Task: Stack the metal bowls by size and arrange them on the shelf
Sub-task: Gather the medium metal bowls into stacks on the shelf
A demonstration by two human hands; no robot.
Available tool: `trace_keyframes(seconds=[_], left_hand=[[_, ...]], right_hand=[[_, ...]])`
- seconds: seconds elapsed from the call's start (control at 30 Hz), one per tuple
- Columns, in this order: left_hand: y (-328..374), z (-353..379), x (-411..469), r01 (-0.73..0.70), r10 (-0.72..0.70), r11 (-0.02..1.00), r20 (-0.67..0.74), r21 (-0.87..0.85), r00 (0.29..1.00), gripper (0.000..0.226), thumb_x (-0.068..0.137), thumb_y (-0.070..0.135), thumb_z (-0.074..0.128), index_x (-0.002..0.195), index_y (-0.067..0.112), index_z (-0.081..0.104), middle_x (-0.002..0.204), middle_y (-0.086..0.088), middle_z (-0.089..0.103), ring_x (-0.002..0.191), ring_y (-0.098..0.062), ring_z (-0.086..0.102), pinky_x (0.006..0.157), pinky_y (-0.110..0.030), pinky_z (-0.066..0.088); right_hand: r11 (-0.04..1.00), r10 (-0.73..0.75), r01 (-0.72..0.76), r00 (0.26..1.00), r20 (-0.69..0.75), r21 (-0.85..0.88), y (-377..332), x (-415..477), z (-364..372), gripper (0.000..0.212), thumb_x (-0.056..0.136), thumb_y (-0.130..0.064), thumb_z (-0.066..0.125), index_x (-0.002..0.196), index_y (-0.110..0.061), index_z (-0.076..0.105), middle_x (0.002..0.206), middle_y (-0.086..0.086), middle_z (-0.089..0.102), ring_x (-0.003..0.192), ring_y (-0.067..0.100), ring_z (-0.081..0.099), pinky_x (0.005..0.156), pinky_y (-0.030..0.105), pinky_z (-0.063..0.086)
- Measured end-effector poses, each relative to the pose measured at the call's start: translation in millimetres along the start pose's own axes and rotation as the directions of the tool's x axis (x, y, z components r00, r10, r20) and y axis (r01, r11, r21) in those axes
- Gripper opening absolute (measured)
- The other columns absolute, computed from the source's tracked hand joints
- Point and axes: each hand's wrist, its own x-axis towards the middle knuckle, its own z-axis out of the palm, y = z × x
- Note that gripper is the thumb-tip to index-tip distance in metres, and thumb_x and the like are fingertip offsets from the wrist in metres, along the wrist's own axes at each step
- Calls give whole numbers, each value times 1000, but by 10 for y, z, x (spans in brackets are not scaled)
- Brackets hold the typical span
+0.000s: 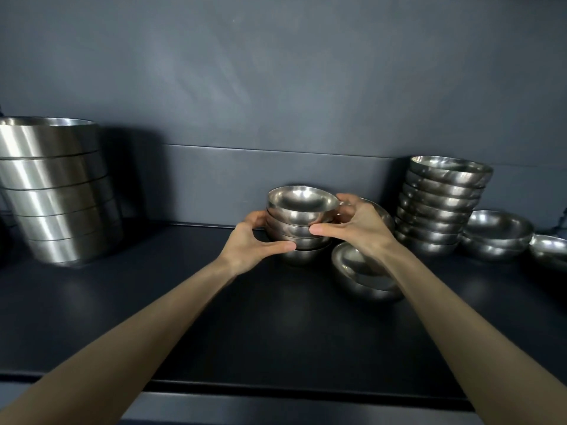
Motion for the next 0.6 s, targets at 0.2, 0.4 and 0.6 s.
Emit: trace_keyframes(seconds=[0.2,0.4,0.6], left_hand=[[-31,-6,-21,-5,6,1000,14,-15,1000,77,55,32,87,123,20,53,117,6,62,114,-5,53,102,-27,43],[0,10,-52,2,-1,998,25,-66,1000,64,63,18,86,117,21,51,111,7,60,86,3,65,83,-20,54],[55,-16,-136,-7,6,998,-5,-68,1000,59,61,15,87,111,20,56,108,6,63,87,0,66,81,-21,55]], right_hand=[[1000,-8,9,1000,11,-30,29,-28,3,59,59,-13,90,109,-3,61,84,1,76,84,11,72,83,26,55],[1000,-6,7,1000,14,-23,-3,-64,9,57,61,-10,89,108,-1,59,81,-1,75,80,7,71,77,20,54],[1000,8,-7,999,37,-7,-33,-111,13,60,61,-9,89,111,-3,56,77,-5,74,75,0,69,71,14,50]])
